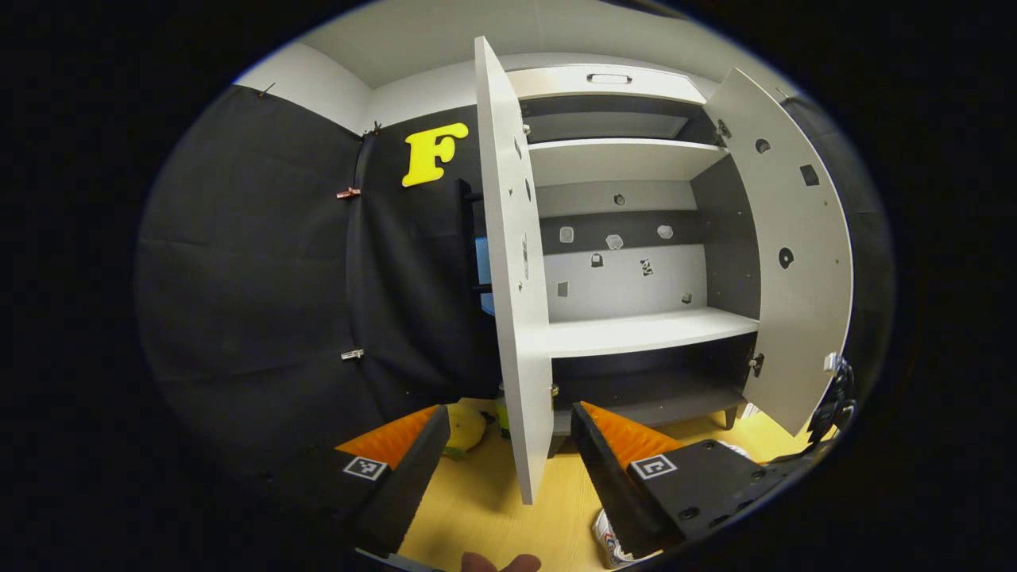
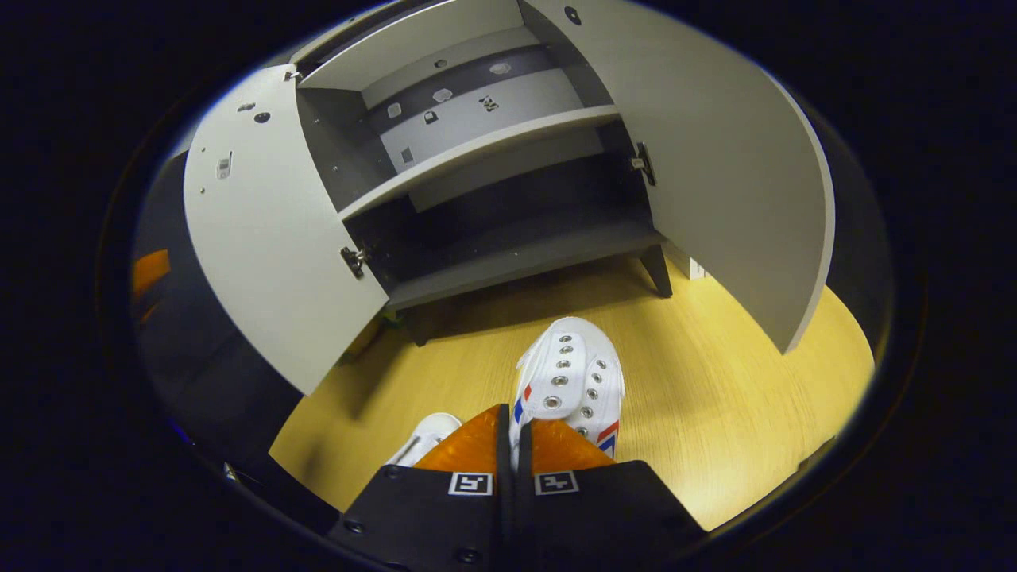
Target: Grab one shoe with the right hand and put it into the shoe cabinet, grab the other shoe with the left hand and put it into the shoe cabinet; then close the right door with the right hand and the left door with the left hand.
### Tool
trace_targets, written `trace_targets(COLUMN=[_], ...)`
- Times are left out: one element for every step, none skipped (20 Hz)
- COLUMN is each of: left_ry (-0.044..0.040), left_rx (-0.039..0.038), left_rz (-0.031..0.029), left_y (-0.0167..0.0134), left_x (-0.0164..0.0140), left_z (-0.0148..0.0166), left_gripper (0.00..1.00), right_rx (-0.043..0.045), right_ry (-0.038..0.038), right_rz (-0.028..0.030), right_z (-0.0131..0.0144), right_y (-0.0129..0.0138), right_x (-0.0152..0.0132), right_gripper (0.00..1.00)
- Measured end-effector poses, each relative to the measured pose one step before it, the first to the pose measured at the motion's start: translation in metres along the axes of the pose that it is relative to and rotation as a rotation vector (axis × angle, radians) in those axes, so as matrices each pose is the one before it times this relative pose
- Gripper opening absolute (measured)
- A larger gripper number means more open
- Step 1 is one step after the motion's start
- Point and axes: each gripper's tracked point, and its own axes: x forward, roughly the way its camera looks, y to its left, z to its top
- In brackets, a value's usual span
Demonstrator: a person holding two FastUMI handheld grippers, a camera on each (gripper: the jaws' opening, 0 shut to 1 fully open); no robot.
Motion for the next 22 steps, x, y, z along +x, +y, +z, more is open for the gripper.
trace_targets(left_ry=[-0.00110,0.00069,0.00254,0.00431,0.00500,0.00433,0.00077,-0.00024,-0.00219,-0.00045,0.00045,0.00306,0.00190,0.00229,0.00142,-0.00212,-0.00403,-0.00362,-0.00084,0.00256,0.00213,0.00063], left_rx=[0.00337,-0.00109,-0.00702,-0.01283,-0.01439,-0.01182,-0.00787,-0.00315,-0.00366,-0.00494,-0.00704,-0.01007,-0.01136,-0.00906,-0.00491,0.00129,0.00421,0.00217,0.00101,-0.00265,-0.00361,-0.00478], left_rz=[-0.00344,-0.00592,-0.00657,-0.00713,-0.00897,-0.00931,-0.00875,-0.00657,-0.00651,-0.00641,-0.00573,-0.00432,-0.00400,-0.00124,0.00021,0.00079,0.00374,0.00230,0.00425,0.00338,0.00278,0.00359], left_y=[-0.00176,-0.00217,-0.00244,-0.00297,-0.00364,-0.00399,-0.00370,-0.00253,-0.00210,-0.00154,-0.00169,-0.00100,-0.00062,0.00047,0.00040,0.00072,0.00152,0.00124,0.00129,0.00098,0.00087,0.00030], left_x=[0.00073,0.00023,0.00081,0.00091,0.00052,0.00085,0.00119,0.00093,0.00150,0.00137,0.00106,0.00079,0.00071,0.00091,0.00129,0.00126,0.00096,0.00158,0.00205,0.00159,0.00088,0.00109], left_z=[0.00088,0.00070,-0.00005,-0.00010,-0.00071,0.00002,0.00001,0.00042,0.00064,0.00086,0.00022,0.00076,-0.00001,0.00050,-0.00036,0.00065,0.00006,0.00126,0.00006,0.00023,-0.00056,0.00072], left_gripper=[0.95,0.95,0.95,0.95,0.95,0.95,0.95,0.95,0.95,0.95,0.95,0.95,0.95,0.95,0.95,0.95,0.95,0.95,0.95,0.95,0.95,0.95], right_rx=[-0.00124,-0.00272,-0.00320,-0.00368,-0.00968,-0.01268,-0.01191,-0.00887,-0.00678,-0.00514,-0.00365,-0.00696,-0.01057,-0.01565,-0.01365,-0.01511,-0.01274,-0.01712,-0.02141,-0.02400,-0.02606,-0.02385], right_ry=[-0.01749,-0.01532,-0.01596,-0.01944,-0.01305,-0.01821,-0.02429,-0.02276,-0.02540,-0.02411,-0.02451,-0.02591,-0.02012,-0.01506,-0.01124,-0.01192,-0.00712,-0.00308,-0.00031,0.00292,0.01093,0.00565], right_rz=[0.01071,0.01011,0.01145,0.00780,0.00707,0.00450,0.00277,0.00139,0.00090,-0.00084,0.00013,-0.00475,-0.00883,-0.01265,-0.01323,-0.01100,-0.00862,-0.00889,-0.00873,-0.01116,-0.01069,-0.00736], right_z=[0.01798,0.02011,0.02103,0.02163,0.02103,0.02192,0.02489,0.02203,0.01979,0.01897,0.01871,0.01645,0.01563,0.01295,0.01204,0.01044,0.00955,0.00753,0.00488,0.00386,0.00138,0.00109], right_y=[0.00817,0.00865,0.01012,0.00988,0.00959,0.00980,0.00978,0.00861,0.00766,0.00563,0.00510,0.00205,0.00004,-0.00209,-0.00369,-0.00310,-0.00357,-0.00300,-0.00432,-0.00467,-0.00470,-0.00319], right_x=[-0.00746,-0.00414,-0.00321,-0.00116,-0.00071,0.00253,0.00486,0.00606,0.00711,0.00852,0.01085,0.00968,0.01252,0.01405,0.01395,0.01321,0.01556,0.01587,0.01704,0.01643,0.01709,0.01735], right_gripper=[0.05,0.05,0.05,0.05,0.05,0.05,0.05,0.05,0.04,0.04,0.05,0.04,0.04,0.04,0.04,0.04,0.04,0.04,0.04,0.04,0.04,0.04])
